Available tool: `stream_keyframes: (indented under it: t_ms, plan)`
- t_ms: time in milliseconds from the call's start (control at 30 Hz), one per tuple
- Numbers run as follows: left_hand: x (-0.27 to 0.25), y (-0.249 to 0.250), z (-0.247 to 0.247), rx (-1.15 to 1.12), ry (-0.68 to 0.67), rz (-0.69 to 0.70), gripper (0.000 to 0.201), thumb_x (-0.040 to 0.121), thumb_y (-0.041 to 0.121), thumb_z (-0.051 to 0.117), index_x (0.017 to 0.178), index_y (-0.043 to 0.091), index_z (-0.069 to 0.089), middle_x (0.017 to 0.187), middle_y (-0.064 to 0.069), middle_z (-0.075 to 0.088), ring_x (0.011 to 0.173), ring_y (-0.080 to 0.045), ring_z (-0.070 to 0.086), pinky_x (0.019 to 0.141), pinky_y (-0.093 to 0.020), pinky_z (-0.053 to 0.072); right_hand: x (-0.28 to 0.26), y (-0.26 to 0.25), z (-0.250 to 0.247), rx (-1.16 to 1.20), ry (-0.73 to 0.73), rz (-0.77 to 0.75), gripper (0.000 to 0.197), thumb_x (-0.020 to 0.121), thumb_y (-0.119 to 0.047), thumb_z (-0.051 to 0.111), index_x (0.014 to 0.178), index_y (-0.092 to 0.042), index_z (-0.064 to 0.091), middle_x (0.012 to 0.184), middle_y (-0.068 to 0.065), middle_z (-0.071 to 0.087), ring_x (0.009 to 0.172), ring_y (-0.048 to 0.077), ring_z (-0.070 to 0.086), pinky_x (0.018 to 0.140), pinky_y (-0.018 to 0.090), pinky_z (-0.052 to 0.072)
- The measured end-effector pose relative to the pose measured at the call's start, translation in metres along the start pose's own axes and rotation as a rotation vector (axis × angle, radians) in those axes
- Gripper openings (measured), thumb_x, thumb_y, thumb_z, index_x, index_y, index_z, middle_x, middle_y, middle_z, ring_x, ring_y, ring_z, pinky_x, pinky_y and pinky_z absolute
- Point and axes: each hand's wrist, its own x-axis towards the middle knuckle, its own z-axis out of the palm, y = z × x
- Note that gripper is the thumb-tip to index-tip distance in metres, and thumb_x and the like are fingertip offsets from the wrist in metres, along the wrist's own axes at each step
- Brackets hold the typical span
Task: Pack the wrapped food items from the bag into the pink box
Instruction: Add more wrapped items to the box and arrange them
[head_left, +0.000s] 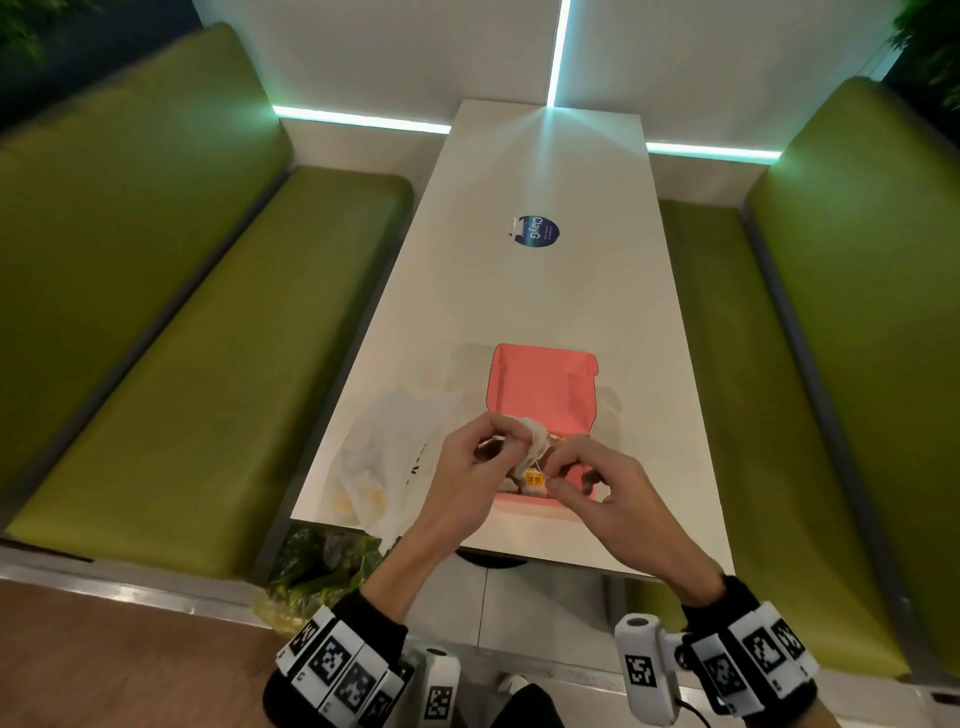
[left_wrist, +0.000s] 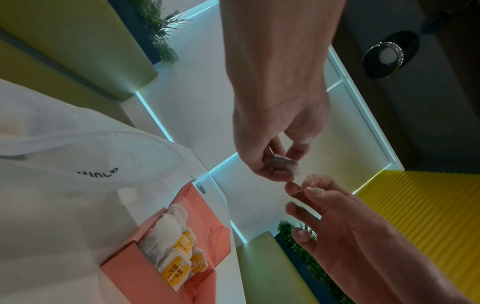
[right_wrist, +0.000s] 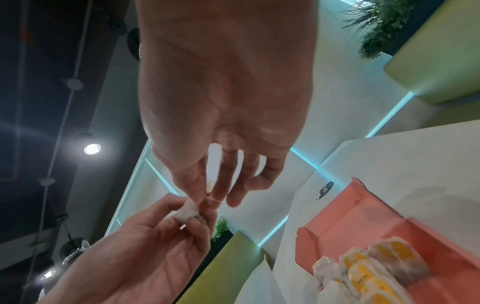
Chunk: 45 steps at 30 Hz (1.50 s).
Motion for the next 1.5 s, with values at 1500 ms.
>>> stream_keyframes:
  t_ms: [1500]
  plan:
    - [0.023,-0.017,-0.008,-0.099,-0.02,-0.001,0.009,0.089,-0.011,0.063,0.087,-0.002,0.066,0.073,-0.008,0.067,0.063,-0.018,0.064,0.065,-0.025,0.054,0.027,-0.008,-0.014,-0.021,0.194,0.074,0.03,0.097,-0.013,0.06,0.117,-0.036,0.063,0.105,-0.012,0.068,0.097,0.012,0.066,0.078,0.03,0.056]
